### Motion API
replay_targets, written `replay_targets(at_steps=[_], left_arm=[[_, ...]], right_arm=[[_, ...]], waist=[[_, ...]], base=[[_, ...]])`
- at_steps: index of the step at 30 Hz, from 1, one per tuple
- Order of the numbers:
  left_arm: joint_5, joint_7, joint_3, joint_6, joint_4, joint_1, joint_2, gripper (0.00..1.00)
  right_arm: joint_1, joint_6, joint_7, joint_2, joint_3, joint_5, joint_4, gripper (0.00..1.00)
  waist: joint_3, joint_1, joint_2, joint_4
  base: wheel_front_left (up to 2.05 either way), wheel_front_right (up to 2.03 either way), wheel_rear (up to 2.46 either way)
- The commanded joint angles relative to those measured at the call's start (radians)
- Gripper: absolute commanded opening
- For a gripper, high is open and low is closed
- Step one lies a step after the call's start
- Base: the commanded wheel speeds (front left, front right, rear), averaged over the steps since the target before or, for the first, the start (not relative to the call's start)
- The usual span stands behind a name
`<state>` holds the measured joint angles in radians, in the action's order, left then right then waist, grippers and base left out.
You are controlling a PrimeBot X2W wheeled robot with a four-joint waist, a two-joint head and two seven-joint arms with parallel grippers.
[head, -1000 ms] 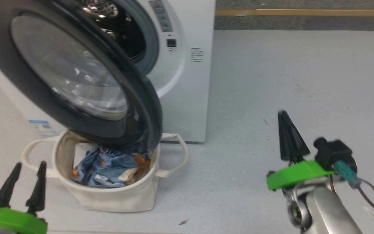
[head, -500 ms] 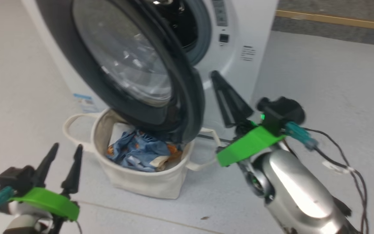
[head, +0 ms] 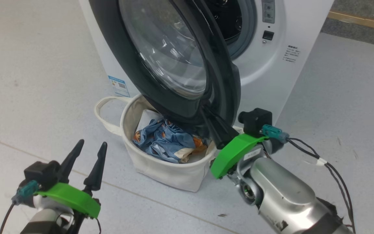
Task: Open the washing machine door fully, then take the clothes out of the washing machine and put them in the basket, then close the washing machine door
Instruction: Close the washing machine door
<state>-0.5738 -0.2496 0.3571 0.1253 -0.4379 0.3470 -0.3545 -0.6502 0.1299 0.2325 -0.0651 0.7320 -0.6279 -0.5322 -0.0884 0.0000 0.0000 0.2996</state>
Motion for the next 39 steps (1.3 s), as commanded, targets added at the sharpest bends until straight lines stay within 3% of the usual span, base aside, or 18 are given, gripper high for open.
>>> replay_targets(at_steps=[1, 5, 9, 16, 29, 39], left_arm=[[0.008, -0.012, -0.031, 0.005, 0.019, 0.058, -0.021, 1.0], [0.008, -0.012, -0.025, 0.005, 0.02, 0.061, -0.015, 1.0], [0.01, -0.012, -0.019, 0.005, 0.025, 0.064, -0.004, 1.0], [0.014, -0.012, -0.01, 0.005, 0.042, 0.067, 0.015, 1.0], [0.019, -0.012, 0.02, 0.005, 0.051, 0.107, 0.059, 1.0], [0.017, -0.012, 0.012, 0.005, 0.057, 0.116, 0.076, 1.0]], right_arm=[[-0.05, 0.001, 0.02, 0.015, 0.009, -0.04, -0.028, 0.0], [-0.079, 0.001, 0.027, 0.015, -0.001, -0.088, -0.116, 0.0], [-0.126, 0.001, 0.029, 0.015, -0.097, -0.089, -0.189, 0.0], [-0.212, 0.001, 0.029, 0.015, -0.286, -0.003, -0.266, 0.0], [-0.399, 0.001, 0.029, 0.015, -0.486, 0.147, -0.436, 0.0], [-0.458, 0.001, 0.029, 0.015, -0.62, 0.26, -0.496, 0.0]], waist=[[-0.003, 0.0, 0.0, 0.009], [-0.007, 0.0, 0.0, 0.013], [-0.016, 0.0, 0.0, 0.016], [-0.062, 0.0, 0.0, 0.012], [-0.141, 0.0, 0.0, 0.055], [-0.172, 0.0, 0.0, 0.08]], base=[[0.0, 0.0, 0.0], [0.0, 0.0, 0.0], [0.0, 0.0, 0.0], [0.0, 0.0, 0.0], [0.0, 0.0, 0.0], [0.0, 0.0, 0.0]])
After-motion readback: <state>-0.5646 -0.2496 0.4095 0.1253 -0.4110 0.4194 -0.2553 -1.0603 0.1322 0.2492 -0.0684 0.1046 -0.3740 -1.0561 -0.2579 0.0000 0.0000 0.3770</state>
